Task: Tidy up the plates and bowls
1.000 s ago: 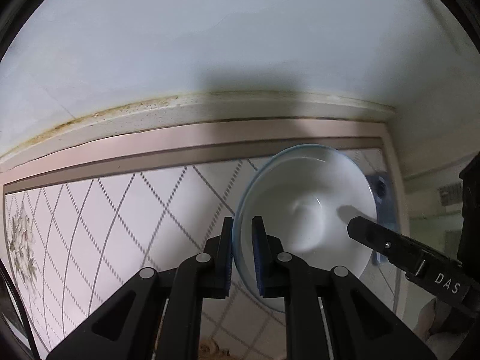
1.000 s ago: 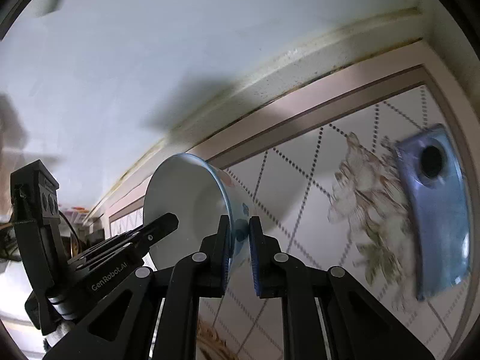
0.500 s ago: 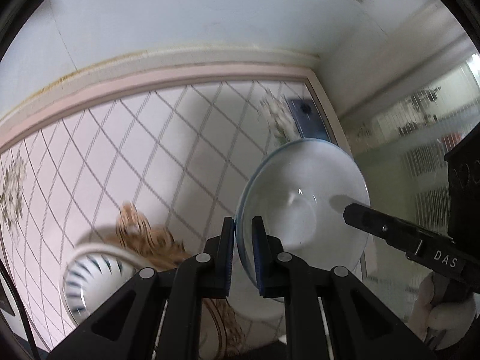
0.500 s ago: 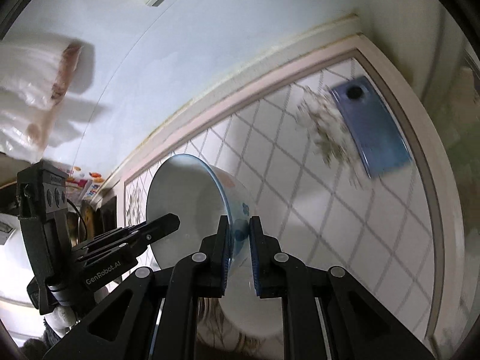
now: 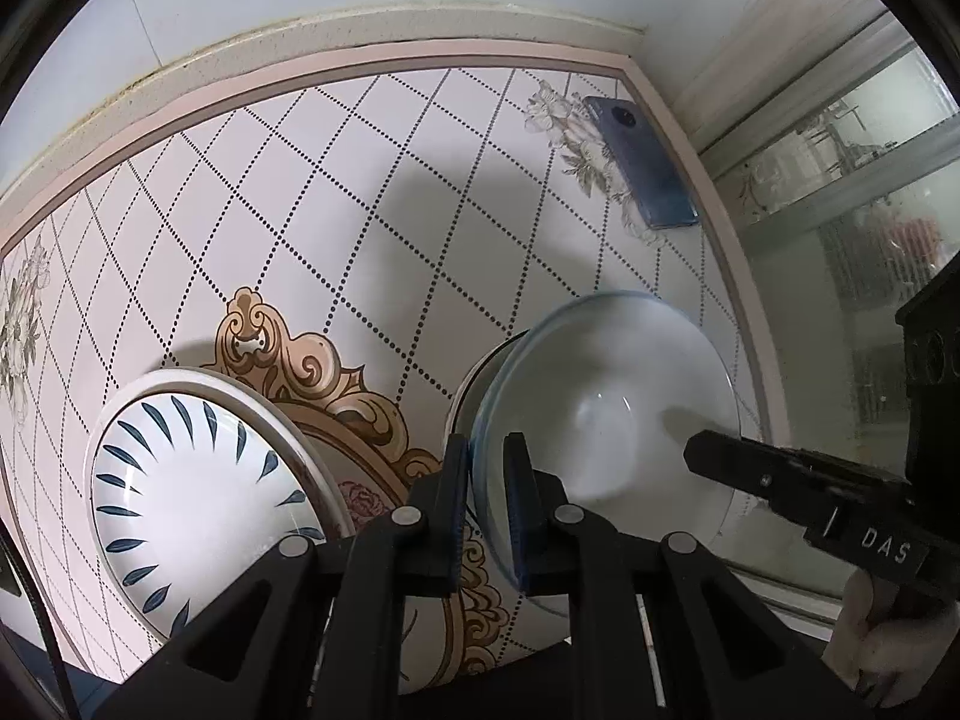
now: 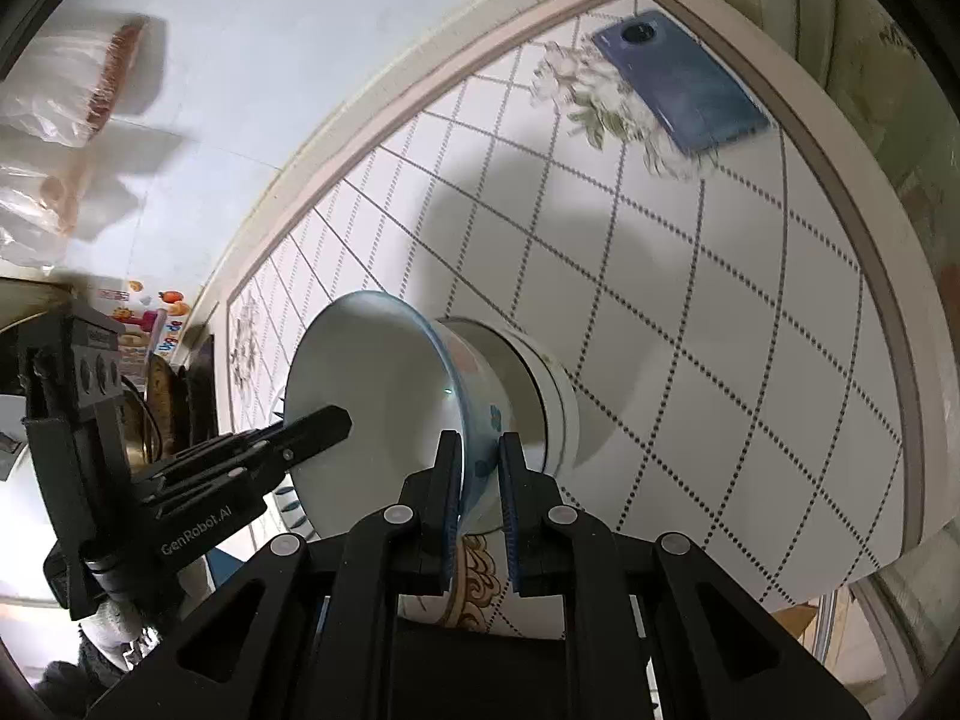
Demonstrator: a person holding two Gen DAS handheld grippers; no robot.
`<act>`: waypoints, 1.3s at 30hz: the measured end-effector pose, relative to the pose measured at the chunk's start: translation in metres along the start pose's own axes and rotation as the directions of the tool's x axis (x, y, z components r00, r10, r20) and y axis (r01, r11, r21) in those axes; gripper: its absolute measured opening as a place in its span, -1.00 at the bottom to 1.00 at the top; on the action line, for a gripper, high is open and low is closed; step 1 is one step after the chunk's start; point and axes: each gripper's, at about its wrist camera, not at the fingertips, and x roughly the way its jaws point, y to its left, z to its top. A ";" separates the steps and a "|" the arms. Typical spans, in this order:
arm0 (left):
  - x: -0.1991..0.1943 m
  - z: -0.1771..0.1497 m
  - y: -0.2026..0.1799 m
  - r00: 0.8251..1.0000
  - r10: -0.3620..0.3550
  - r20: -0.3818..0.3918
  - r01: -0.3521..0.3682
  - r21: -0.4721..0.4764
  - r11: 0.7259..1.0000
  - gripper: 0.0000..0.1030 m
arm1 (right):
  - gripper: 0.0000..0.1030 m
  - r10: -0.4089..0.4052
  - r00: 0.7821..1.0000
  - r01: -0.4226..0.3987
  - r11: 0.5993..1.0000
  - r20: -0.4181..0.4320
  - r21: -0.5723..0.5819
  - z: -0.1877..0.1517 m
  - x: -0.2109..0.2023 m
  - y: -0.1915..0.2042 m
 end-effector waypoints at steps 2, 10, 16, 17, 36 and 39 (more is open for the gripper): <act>0.003 -0.001 -0.001 1.000 0.010 0.000 -0.010 0.007 1.000 -0.81 | -0.73 -0.002 1.000 0.002 1.000 -0.002 0.006 -0.002 0.003 -0.004; 0.016 -0.003 -0.004 0.999 0.039 -0.010 -0.039 0.016 0.999 -0.81 | -0.73 -0.010 1.000 0.010 1.000 -0.003 0.015 -0.001 0.010 -0.008; 0.021 -0.003 -0.004 0.998 0.054 -0.015 -0.053 0.016 0.998 -0.81 | -0.74 -0.012 1.000 0.012 1.000 -0.006 0.017 0.002 0.014 -0.010; 0.023 -0.003 -0.004 0.998 0.054 -0.018 -0.054 0.014 0.998 -0.81 | -0.74 -0.012 1.000 0.012 1.000 -0.005 0.016 0.002 0.014 -0.010; -0.007 -0.011 -0.014 0.995 0.093 0.033 -0.095 0.049 0.994 -0.79 | -0.73 -0.092 0.996 0.092 0.995 0.016 -0.031 -0.001 0.000 0.004; -0.031 -0.017 -0.020 0.994 0.092 0.058 -0.096 0.069 0.993 -0.78 | -0.72 -0.124 0.992 0.126 0.990 0.037 -0.063 -0.007 -0.018 0.017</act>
